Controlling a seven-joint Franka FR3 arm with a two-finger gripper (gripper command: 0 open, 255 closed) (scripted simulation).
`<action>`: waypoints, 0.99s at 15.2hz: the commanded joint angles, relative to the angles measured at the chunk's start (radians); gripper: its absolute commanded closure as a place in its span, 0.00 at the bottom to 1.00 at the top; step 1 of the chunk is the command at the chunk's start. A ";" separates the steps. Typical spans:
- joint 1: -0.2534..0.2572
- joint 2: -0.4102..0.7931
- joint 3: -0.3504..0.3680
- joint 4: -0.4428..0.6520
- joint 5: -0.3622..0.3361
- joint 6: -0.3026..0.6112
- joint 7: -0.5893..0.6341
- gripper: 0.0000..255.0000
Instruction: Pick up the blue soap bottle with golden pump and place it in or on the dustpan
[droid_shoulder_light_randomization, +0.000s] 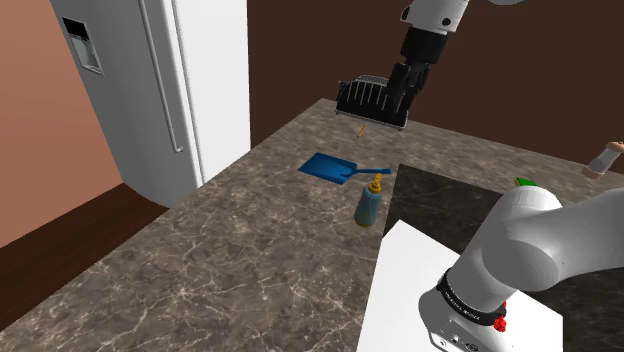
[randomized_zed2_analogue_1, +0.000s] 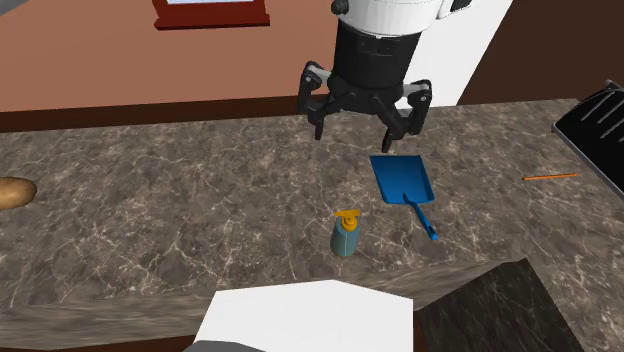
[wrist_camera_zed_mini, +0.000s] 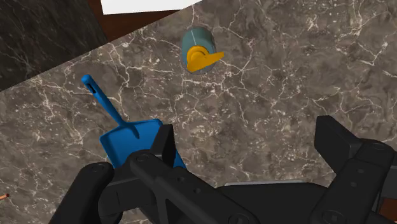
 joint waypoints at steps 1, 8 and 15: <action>0.000 0.000 0.000 0.000 0.000 0.000 0.000 0.00; -0.020 0.124 0.016 -0.131 -0.028 0.141 0.047 0.00; -0.042 0.296 0.026 -0.225 -0.060 0.291 0.100 0.00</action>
